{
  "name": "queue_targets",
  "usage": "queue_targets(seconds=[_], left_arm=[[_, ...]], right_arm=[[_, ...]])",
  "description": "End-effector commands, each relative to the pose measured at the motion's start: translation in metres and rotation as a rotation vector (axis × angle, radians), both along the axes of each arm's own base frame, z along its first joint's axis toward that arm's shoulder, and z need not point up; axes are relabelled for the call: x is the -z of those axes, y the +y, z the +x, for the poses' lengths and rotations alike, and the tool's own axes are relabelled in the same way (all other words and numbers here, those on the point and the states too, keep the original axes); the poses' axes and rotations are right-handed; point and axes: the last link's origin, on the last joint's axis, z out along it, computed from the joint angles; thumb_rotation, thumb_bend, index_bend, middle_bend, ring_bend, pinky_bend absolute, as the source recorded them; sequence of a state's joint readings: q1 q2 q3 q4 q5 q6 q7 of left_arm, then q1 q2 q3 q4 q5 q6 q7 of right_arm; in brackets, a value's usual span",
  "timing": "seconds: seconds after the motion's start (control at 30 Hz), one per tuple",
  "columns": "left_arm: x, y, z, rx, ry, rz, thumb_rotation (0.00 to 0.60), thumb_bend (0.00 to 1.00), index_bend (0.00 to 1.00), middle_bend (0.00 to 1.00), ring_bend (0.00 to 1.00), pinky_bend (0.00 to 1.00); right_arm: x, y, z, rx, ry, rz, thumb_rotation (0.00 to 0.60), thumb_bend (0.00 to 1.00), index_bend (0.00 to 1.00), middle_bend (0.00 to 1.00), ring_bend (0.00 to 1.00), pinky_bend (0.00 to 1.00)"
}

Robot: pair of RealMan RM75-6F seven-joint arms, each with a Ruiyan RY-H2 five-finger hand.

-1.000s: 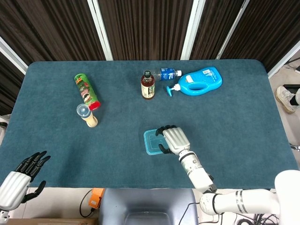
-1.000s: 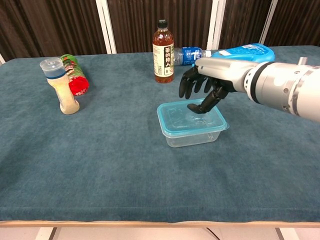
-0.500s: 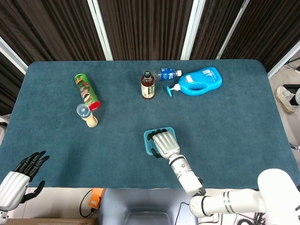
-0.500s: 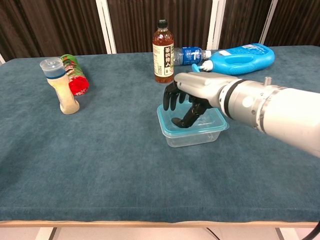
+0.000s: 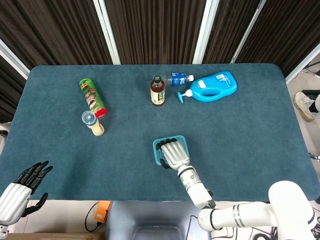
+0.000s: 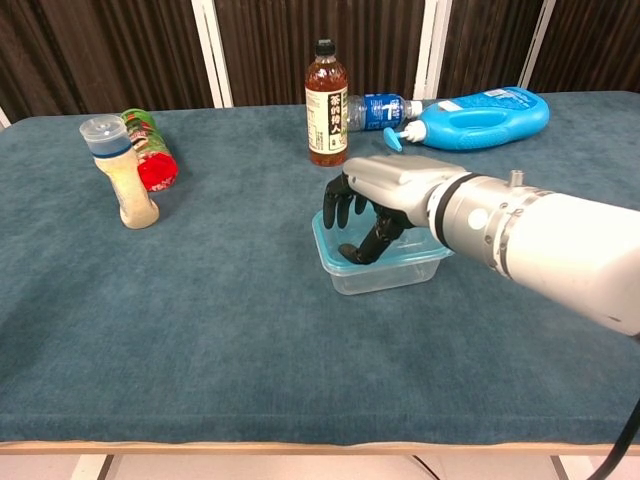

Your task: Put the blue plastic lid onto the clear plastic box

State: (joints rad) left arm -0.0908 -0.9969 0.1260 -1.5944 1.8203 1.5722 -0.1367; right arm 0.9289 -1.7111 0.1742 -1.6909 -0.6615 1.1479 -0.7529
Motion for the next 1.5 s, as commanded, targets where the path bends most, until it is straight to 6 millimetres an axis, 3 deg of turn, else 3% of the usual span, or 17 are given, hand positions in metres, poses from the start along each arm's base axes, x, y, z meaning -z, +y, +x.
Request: queue_targets(seconds=[0.03,0.6,0.87,1.1,1.5], left_arm=[[0.000,0.000,0.000,0.000,-0.001,0.001,0.600,0.43,0.00,0.00,0.00,0.16],[-0.001,-0.001,0.000,0.001,-0.003,0.003,0.600,0.43,0.00,0.00,0.00,0.16],[0.000,-0.001,0.000,0.003,-0.001,0.001,0.600,0.43,0.00,0.00,0.00,0.16],[0.002,0.000,0.001,0.004,0.005,-0.004,0.600,0.43,0.00,0.00,0.00,0.16],[0.003,0.000,0.001,0.006,0.005,-0.005,0.600,0.43,0.00,0.00,0.00,0.16]], right_arm=[[0.001,0.000,-0.001,-0.001,0.006,0.002,0.600,0.56,0.47,0.44,0.30,0.37],[0.008,0.002,-0.008,0.009,0.016,0.025,0.600,0.56,0.47,0.44,0.30,0.38],[-0.014,0.000,-0.001,-0.012,-0.052,-0.024,0.600,0.56,0.47,0.44,0.30,0.38],[-0.026,0.011,-0.001,-0.045,-0.070,0.000,0.600,0.56,0.47,0.44,0.30,0.38],[-0.013,0.027,-0.008,-0.092,-0.025,0.063,0.600,0.56,0.47,0.44,0.30,0.38]])
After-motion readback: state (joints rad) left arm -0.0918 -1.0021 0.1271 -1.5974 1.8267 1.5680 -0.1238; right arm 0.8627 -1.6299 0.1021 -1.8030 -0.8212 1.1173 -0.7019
